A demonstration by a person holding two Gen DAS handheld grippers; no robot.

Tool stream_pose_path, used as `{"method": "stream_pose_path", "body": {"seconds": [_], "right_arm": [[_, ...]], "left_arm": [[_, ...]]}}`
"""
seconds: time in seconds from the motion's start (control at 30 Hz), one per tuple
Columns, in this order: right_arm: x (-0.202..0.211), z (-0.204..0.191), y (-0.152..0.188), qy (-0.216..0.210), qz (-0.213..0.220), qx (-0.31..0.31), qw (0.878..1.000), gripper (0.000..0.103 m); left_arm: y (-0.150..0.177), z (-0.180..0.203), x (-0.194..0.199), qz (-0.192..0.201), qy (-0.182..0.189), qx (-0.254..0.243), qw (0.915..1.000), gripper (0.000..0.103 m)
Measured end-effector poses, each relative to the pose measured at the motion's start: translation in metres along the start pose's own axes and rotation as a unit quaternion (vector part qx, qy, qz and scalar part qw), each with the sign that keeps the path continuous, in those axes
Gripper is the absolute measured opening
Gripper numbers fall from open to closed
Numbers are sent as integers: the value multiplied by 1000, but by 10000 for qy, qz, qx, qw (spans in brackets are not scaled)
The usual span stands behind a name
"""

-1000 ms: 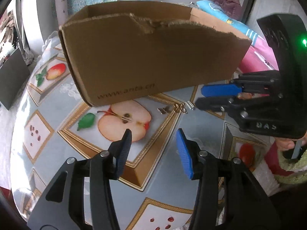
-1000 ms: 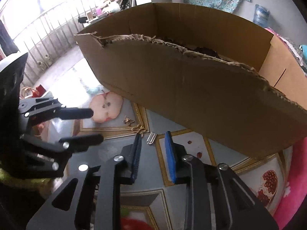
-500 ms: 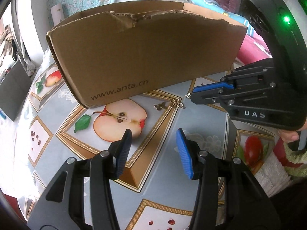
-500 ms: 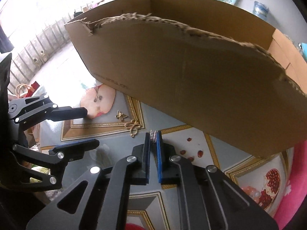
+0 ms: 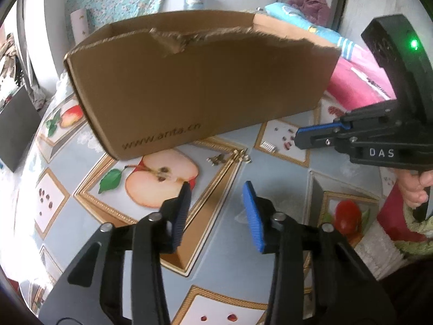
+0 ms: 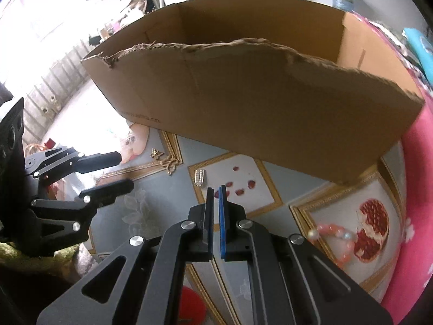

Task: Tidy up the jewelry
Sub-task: 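Grasp a silver spring clasp with the right tool while the left tool grasps a gold earring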

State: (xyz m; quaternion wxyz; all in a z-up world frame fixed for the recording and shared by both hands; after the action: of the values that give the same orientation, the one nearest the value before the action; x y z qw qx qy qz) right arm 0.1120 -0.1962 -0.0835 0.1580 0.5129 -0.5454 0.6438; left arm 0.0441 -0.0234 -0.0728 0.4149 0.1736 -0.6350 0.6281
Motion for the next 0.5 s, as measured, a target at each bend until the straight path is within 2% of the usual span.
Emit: {"method": "stream_pose_path", "body": {"seconds": [0.07,0.23,0.5], "right_arm": [[4,6,4,-27,11,-75,10000,4],[6,6,9,-128,83,-116,9998,4],[2,2,14,-330,125,-138,9993,4]], "left_arm": [[-2,3,-1,39,131,13,9999,28],[-8,14,-7,19,278,-78,9996,22],[-19,10,-14,56,-63,-169,9998,17]]}}
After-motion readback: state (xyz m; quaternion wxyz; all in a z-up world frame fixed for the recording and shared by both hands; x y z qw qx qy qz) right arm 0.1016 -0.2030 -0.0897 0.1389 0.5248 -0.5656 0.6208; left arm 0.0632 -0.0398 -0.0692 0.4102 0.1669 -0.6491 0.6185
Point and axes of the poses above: each gripper's, at about its wrist camera, not at the fingertips, and x roughly against the way its jaws point, z to its right, y to its underside, the point moved 2 cm from there along -x, roughly the way its jaws point, and after that the axes turned 5 degrees about x, right-handed, at the moved point
